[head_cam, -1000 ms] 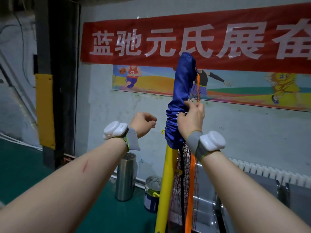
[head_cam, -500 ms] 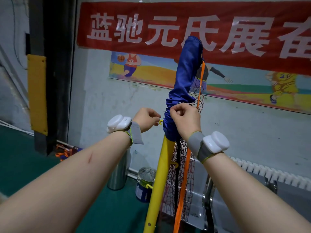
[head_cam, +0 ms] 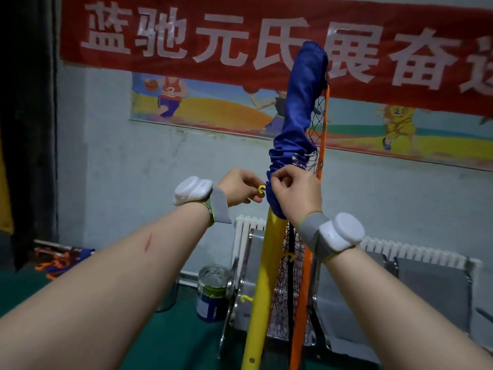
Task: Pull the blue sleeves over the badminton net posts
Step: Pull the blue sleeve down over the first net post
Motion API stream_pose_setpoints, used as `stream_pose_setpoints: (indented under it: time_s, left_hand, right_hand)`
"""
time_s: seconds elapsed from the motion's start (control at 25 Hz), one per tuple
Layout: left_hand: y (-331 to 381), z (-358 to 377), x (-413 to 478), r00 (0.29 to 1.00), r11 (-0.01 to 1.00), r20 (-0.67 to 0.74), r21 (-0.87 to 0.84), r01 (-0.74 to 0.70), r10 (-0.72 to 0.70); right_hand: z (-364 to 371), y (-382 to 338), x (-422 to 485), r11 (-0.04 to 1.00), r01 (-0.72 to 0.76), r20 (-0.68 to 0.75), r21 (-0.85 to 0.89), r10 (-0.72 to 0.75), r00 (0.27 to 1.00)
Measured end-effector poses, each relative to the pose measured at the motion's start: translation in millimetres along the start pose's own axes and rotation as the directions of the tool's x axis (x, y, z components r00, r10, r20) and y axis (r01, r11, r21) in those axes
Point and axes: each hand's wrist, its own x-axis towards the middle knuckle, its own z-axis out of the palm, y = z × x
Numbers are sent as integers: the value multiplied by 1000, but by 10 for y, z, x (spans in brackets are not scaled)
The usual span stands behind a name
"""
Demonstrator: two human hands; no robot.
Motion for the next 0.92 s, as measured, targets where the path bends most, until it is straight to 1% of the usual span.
stream_pose_setpoints:
  time_s: [0.08,0.2,0.28,0.32,0.4,0.48,0.64,0.8,0.92]
  left_hand:
    - [28,-16,30,999,999,48,-26,25,-24]
    - [103,-53,83,978,985,154,-86,153,-138]
    - [147,-15,95,955,969,208,-78,233,-212]
    - [160,-5,102,946,967,231,-61,248,-228]
    - [156,-8,144,942,968,250,-58,245,-224]
    - [148,-20,171,946,962,242,-111,248,-216]
    - [95,-26,194,941,925,234,-234,298,-243]
    - [22,-28,222,913,869,289,-323,375,-287]
    - [-4,-12,243,873,809,363,-370,457,-327]
  right_hand:
    - [34,-11,-62,996,11,7,-93,-10,1000]
    - [25,-50,-79,971,16,45,-237,-6,999]
    - [-18,-58,-74,949,28,74,-313,-5,997]
    - [-22,-58,-75,935,42,87,-351,-12,996]
    - [4,-68,-93,899,84,104,-431,-43,994]
    - [40,-55,-115,861,122,103,-494,-81,991]
    - [149,18,-142,823,203,38,-531,-216,976]
    - [232,61,-179,738,204,36,-643,-237,971]
    - [244,50,-182,691,208,19,-692,-271,962]
